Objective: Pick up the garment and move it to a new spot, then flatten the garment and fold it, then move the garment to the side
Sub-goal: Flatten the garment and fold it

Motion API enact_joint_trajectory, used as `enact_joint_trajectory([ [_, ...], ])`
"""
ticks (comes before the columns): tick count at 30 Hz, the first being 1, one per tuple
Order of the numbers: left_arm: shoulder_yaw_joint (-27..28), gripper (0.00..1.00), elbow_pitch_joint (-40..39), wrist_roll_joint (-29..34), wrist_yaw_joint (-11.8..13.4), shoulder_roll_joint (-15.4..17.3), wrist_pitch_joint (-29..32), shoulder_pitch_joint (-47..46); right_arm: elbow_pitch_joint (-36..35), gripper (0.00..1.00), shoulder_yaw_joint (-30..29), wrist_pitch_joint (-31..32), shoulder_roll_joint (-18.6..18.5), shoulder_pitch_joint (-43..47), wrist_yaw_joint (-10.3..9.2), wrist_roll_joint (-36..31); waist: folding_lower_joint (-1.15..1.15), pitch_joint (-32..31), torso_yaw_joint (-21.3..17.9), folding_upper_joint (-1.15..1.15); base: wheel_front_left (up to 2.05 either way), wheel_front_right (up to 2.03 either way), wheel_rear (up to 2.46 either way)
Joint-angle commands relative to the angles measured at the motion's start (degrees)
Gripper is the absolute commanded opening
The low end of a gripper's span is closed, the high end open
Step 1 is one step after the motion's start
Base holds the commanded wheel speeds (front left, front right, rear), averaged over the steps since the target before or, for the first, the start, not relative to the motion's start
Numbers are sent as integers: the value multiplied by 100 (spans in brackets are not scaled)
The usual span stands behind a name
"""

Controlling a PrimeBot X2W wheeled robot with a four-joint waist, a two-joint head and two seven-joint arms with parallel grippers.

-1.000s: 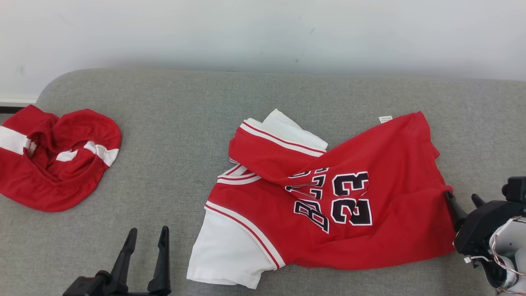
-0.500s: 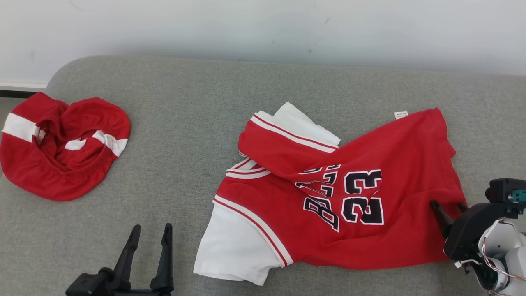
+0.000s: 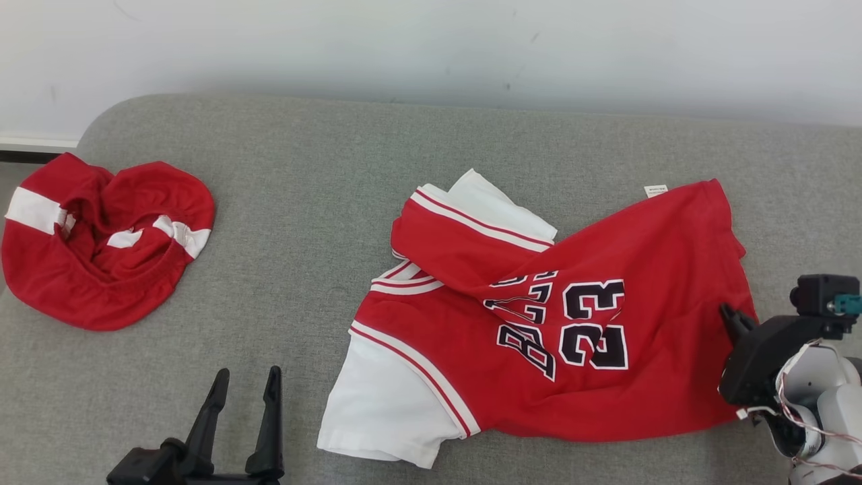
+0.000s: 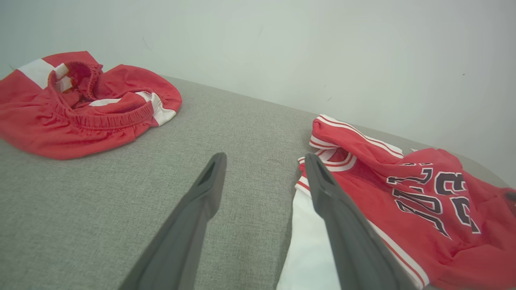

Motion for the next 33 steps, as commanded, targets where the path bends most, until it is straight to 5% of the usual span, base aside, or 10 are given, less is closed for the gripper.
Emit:
enact_joint_trajectory([
  [1, 14, 100, 7, 26, 8, 15, -2, -50, -54, 0, -44, -96, 6, -117, -11, 92, 0, -4, 5, 0, 0, 0, 0],
  [9, 40, 100, -86, 24, 8, 9, -2, -67, -186, 0, -223, -92, 63, -837, -11, 160, 0, 66, 56, 0, 0, 0, 0],
  [22, -208, 100, -189, 3, 8, -8, -2, -172, 1423, 0, -656, -855, 369, -2220, -11, -542, 0, 331, 592, 0, 0, 0, 0],
  [23, -227, 100, -192, -2, 8, -9, -2, -170, 1605, 15, -675, -888, 377, -2286, -11, -601, 0, 340, 623, 0, 0, 0, 0],
  [24, -235, 100, -197, -2, 8, -10, -2, -167, 1776, 100, -683, -914, 382, -2360, -11, -655, 0, 351, 646, 0, 0, 0, 0],
  [33, -183, 100, -167, 28, 8, -14, -2, -63, 2699, 100, -538, -959, 195, -2436, -11, -912, 0, 198, 585, 0, 0, 0, 0],
])
